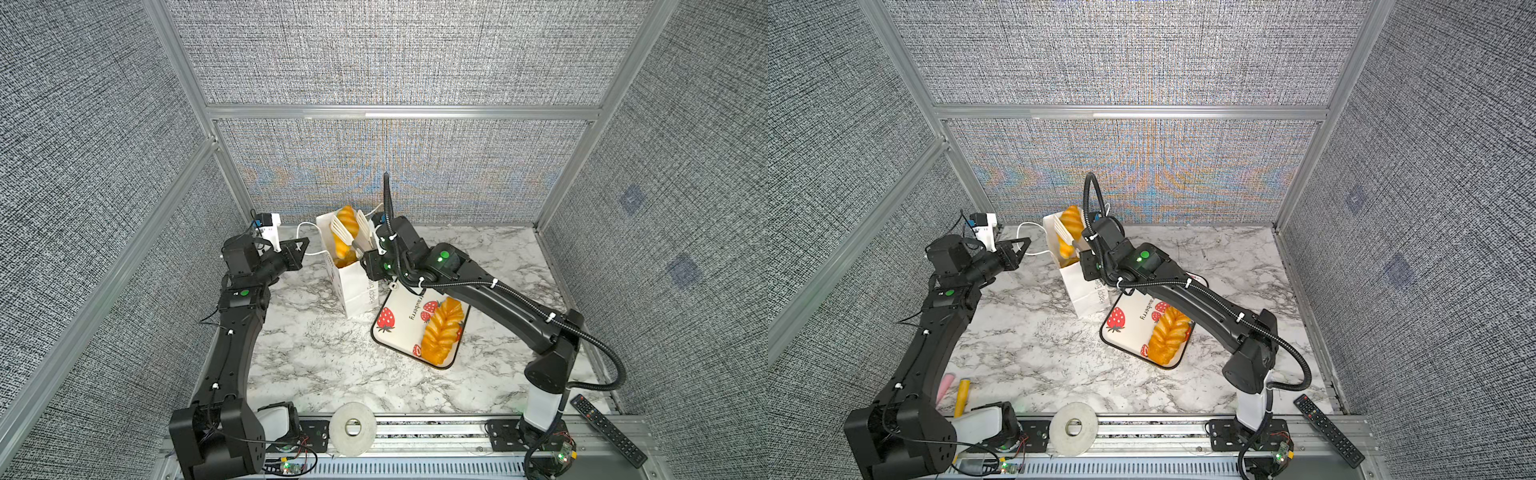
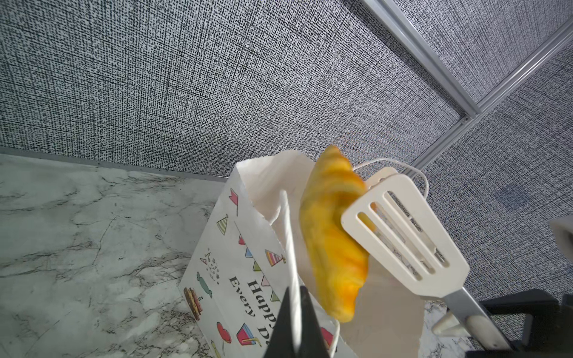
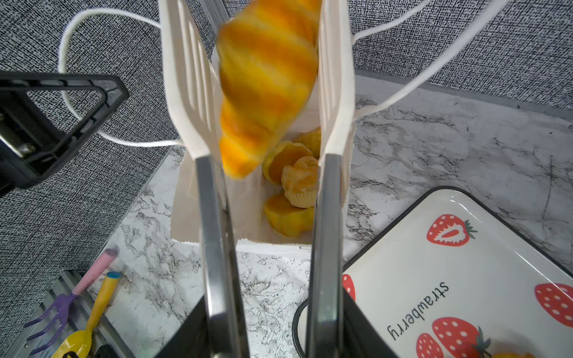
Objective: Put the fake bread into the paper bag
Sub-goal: 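Lower the croissant into the bag and open the tongs, then raise the open tongs out of the bag toward the tray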
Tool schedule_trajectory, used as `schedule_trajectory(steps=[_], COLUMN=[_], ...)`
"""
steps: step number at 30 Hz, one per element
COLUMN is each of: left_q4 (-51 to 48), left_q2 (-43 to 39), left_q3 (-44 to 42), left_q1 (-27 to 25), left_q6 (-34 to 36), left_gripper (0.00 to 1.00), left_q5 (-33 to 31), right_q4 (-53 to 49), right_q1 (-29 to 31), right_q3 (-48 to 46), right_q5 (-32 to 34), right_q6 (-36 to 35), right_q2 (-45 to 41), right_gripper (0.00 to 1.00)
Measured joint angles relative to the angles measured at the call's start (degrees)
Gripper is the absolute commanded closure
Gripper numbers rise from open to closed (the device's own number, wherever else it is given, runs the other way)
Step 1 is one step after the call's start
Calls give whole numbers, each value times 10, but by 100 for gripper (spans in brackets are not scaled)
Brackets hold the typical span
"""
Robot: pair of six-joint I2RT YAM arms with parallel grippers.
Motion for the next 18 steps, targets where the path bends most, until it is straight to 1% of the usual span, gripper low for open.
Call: schedule_trajectory(steps=[8,18], left_q4=[0,0], left_q2=[0,1], left_q3=[0,0], left_q1=[2,2], left_q6=[0,-2], left_gripper=[100,100], left_q5=[2,2], right_q4=[0,7], right_q1=[0,0], right_q3=[-3,-58], right_q5=[0,17], right_q6=[-4,-3], right_q2=[-5,-66], right_gripper=[46,46])
